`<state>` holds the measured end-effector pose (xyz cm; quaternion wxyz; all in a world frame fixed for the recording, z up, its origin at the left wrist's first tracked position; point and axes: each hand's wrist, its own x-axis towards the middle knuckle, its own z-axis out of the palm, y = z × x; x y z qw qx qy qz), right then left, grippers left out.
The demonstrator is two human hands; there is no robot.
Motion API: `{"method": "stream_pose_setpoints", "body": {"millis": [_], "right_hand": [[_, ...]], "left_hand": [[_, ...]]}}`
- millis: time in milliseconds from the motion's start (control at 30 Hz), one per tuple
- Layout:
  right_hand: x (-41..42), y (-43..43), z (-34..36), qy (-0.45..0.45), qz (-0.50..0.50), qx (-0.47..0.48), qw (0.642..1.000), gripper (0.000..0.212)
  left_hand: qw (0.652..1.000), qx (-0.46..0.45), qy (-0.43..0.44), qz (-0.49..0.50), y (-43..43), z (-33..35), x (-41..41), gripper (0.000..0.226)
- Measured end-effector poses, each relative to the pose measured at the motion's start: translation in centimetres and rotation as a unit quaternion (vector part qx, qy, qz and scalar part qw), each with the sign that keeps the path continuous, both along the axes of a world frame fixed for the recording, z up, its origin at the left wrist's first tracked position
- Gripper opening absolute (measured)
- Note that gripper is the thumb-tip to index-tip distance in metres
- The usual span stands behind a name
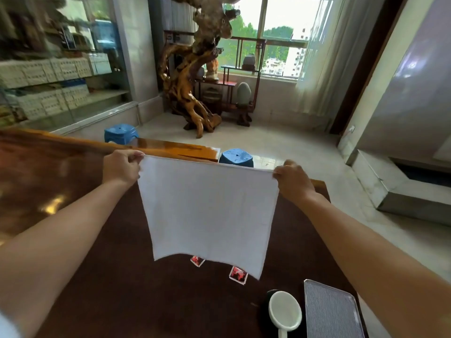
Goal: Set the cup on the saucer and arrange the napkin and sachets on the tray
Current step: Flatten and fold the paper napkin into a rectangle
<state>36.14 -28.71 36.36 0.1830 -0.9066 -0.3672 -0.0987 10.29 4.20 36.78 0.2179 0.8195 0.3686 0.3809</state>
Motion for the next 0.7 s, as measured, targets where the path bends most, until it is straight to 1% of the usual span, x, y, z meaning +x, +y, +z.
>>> {"method": "stream_pose_setpoints", "body": {"millis": [133, 200, 267, 300, 400, 533, 700], "right_hand": [[-0.3, -0.6, 0.7, -0.003, 0.007, 0.035, 0.999, 0.020], [-1.1, -1.1, 0.3, 0.001, 0.012, 0.037, 0.999, 0.019], [-2.5, -1.8, -0.8, 0.012, 0.017, 0.022, 1.000, 0.019], [-3.3, -2.2, -1.5, 0.017, 0.021, 0.007, 1.000, 0.019], [-6.0, -3.6, -4.6, 0.053, 0.028, -0.018, 0.998, 0.019], [-9.8, -5.8, -10.1, 0.108, 0.027, -0.054, 0.992, 0.019], [-14.7, -9.0, -17.0, 0.162, 0.018, -0.130, 0.978, 0.020]], "left_hand": [[0.997, -0.045, -0.056, -0.016, -0.5, 0.9, -0.6, 0.019], [0.997, -0.037, -0.061, -0.021, -0.9, 0.5, -1.9, 0.016], [0.999, -0.017, -0.033, -0.022, -1.4, -0.6, -3.7, 0.015], [0.999, -0.023, -0.016, -0.020, -1.6, -1.6, -4.6, 0.016], [0.996, -0.087, 0.019, -0.018, -2.8, -5.6, -7.9, 0.019], [0.984, -0.175, 0.042, -0.005, -4.7, -11.9, -12.7, 0.013], [0.969, -0.224, 0.105, 0.013, -9.5, -18.6, -17.8, 0.012]]}}
